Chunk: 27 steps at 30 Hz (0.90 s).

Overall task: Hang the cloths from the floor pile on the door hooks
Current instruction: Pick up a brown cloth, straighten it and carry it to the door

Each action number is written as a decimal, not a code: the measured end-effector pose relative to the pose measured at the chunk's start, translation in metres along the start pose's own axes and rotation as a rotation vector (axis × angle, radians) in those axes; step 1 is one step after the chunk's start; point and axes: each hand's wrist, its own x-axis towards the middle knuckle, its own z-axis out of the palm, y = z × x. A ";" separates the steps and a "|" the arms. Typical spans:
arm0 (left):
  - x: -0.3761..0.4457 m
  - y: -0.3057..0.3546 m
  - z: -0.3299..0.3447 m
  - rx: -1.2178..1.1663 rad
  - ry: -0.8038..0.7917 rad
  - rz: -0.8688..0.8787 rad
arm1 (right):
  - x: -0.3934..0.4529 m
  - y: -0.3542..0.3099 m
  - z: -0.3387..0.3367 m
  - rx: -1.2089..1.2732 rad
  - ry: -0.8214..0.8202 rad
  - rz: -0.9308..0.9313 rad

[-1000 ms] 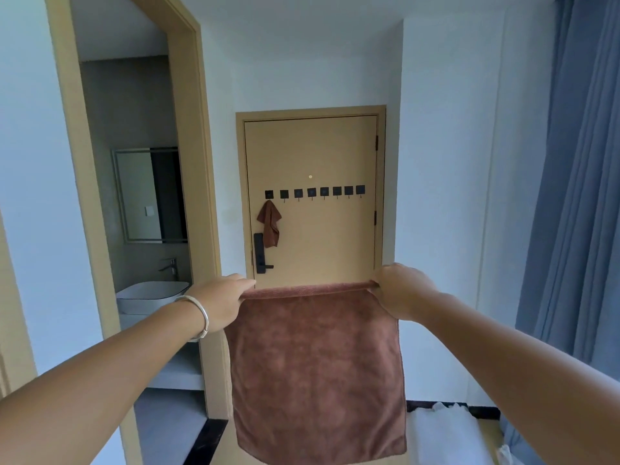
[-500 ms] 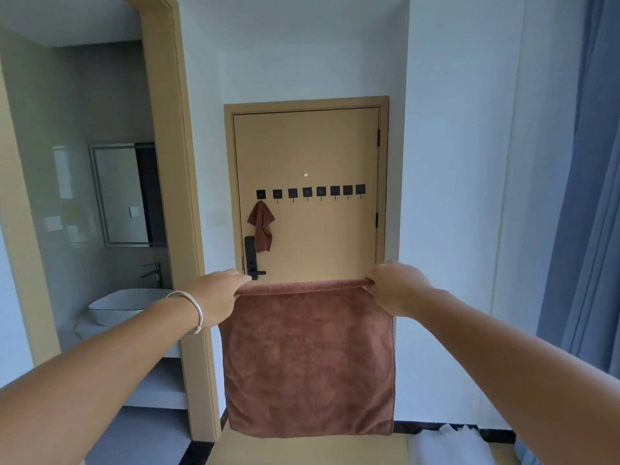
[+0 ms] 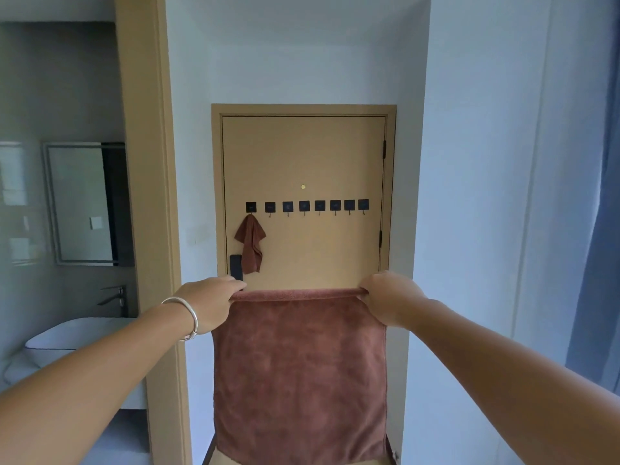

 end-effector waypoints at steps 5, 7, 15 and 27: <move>0.038 -0.038 0.027 0.009 -0.037 0.000 | 0.051 -0.016 0.028 -0.011 -0.010 -0.025; 0.052 -0.051 0.038 0.010 -0.047 0.009 | 0.071 -0.021 0.039 -0.016 -0.011 -0.040; 0.125 -0.091 0.078 0.019 -0.055 -0.019 | 0.167 -0.019 0.080 -0.041 -0.001 -0.084; 0.289 -0.117 0.113 0.040 -0.021 -0.048 | 0.353 0.029 0.131 0.007 0.068 -0.127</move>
